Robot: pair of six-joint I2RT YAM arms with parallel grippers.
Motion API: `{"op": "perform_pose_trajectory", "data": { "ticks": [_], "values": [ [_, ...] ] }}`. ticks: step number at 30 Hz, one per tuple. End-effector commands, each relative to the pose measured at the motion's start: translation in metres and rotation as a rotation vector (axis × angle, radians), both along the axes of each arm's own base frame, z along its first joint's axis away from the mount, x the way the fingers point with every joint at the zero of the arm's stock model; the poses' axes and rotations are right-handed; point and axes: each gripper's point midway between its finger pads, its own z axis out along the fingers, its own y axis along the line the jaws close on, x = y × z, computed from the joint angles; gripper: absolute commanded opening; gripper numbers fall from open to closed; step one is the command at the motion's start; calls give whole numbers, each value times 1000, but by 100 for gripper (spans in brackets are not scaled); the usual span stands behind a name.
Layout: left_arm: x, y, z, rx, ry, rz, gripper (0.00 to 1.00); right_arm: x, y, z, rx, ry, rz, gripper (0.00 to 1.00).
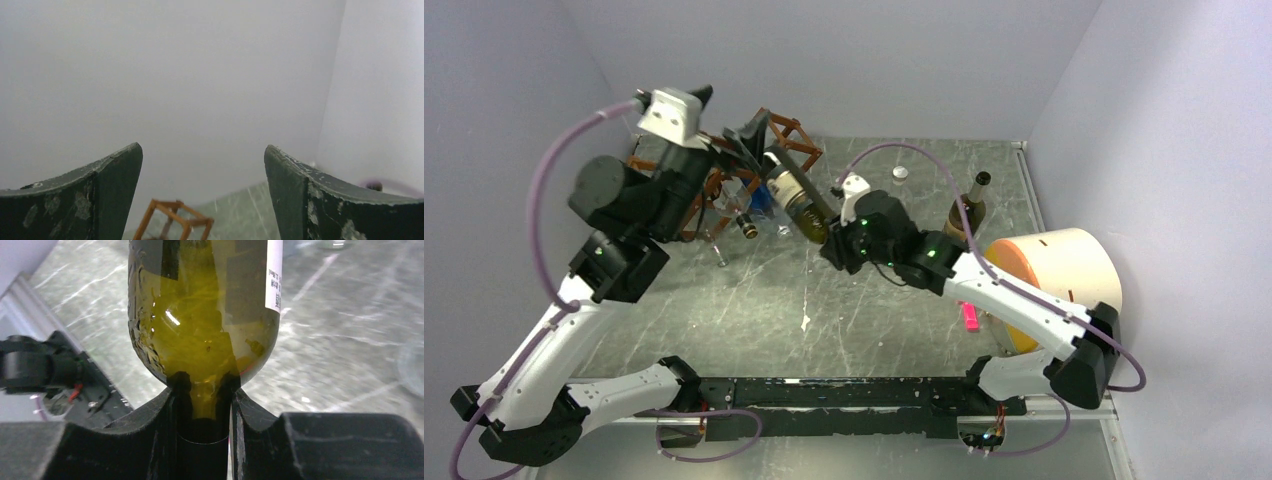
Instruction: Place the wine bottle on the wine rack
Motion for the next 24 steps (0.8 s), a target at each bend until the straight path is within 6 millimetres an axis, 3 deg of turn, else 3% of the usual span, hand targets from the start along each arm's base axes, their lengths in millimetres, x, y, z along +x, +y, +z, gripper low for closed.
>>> {"op": "perform_pose_trajectory", "data": {
  "ticks": [1,8,14,24],
  "values": [
    [8,12,23,-40,45,79,95,-19,72,63,306,-67,92,0],
    [19,48,4,-47,90,286,95,-40,125,46,396,23,84,0],
    [29,77,-33,-18,127,448,95,-68,173,23,410,91,101,0],
    [71,137,-94,-44,287,549,95,-72,215,-7,389,128,80,0]
  ]
}}
